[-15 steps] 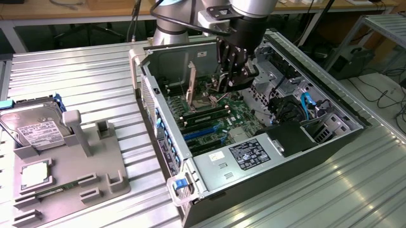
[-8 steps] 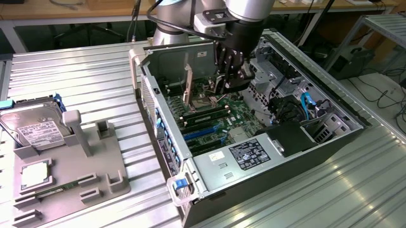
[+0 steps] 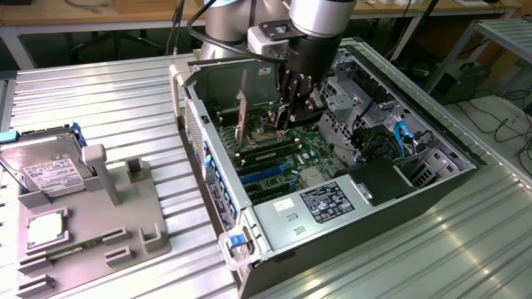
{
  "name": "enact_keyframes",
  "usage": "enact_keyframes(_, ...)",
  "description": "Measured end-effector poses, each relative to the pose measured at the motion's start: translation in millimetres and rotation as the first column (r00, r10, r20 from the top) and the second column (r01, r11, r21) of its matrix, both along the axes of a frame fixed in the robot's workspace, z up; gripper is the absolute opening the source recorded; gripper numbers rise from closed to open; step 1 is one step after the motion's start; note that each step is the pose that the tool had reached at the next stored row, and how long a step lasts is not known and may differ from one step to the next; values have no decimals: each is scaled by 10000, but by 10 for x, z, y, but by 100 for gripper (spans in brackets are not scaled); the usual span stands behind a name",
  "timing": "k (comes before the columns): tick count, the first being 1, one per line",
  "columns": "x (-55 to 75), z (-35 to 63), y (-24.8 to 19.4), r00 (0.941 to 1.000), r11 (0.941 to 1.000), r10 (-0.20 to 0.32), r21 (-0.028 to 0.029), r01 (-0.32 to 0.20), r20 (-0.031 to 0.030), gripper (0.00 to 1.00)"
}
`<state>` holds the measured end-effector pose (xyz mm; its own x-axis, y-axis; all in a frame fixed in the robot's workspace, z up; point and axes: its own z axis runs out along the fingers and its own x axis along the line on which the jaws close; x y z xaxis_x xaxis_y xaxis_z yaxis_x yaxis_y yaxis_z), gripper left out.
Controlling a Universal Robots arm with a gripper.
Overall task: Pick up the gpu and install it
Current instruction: 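Insert the gpu into the slot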
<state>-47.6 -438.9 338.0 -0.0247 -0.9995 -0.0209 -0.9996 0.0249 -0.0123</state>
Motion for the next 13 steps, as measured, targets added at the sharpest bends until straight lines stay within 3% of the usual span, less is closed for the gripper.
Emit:
enact_keyframes(3,-53,-53,-6,10000,10000,1,0,-1,0,28)
enact_keyframes(7,-62,-94,-109,10000,10000,-1,1,1,1,28)
enact_keyframes(13,-155,-189,-110,10000,10000,1,1,-1,-1,28)
